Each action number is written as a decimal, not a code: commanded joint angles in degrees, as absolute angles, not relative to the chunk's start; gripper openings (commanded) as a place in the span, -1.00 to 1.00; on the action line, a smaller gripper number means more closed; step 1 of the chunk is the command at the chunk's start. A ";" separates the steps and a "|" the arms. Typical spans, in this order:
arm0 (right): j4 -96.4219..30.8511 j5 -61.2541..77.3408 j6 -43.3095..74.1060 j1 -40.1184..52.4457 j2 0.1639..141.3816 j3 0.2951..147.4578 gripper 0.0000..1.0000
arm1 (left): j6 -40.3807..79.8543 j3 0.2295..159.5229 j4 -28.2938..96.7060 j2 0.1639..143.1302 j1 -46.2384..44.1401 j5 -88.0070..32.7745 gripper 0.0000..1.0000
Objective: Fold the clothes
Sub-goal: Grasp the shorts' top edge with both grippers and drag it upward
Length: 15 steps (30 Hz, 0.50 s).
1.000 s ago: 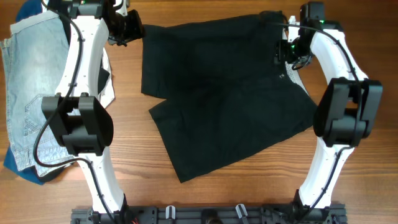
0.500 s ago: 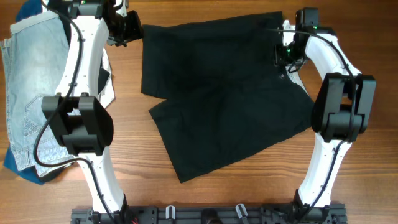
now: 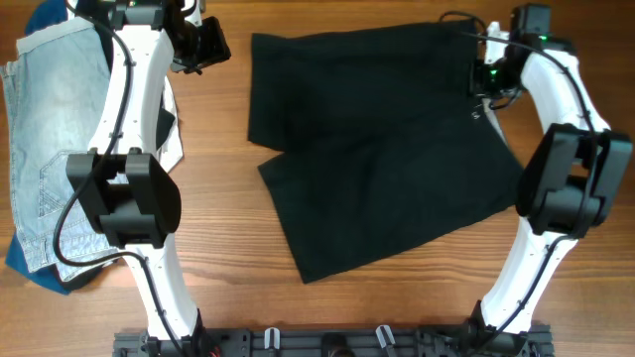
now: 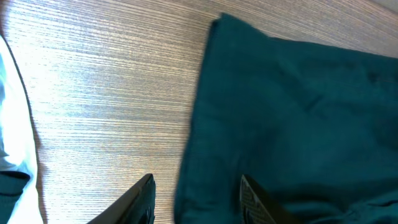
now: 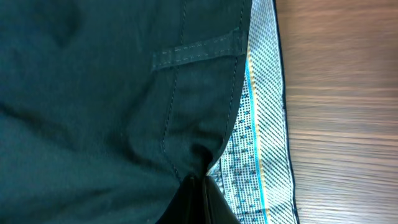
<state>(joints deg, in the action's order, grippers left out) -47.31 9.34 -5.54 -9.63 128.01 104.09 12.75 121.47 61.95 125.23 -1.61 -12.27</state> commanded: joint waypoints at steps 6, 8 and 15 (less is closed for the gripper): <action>-45.50 -7.27 -2.07 -12.45 128.99 105.36 -0.91 | 12.47 121.80 65.80 125.38 -1.76 -11.94 -0.17; -44.58 -8.14 -0.89 -13.26 129.03 105.36 -0.46 | 12.47 121.71 66.70 125.40 -1.76 -11.94 -0.14; -49.54 5.15 0.21 -13.41 127.42 105.45 1.00 | 12.45 119.07 70.76 125.49 -5.76 -12.84 0.06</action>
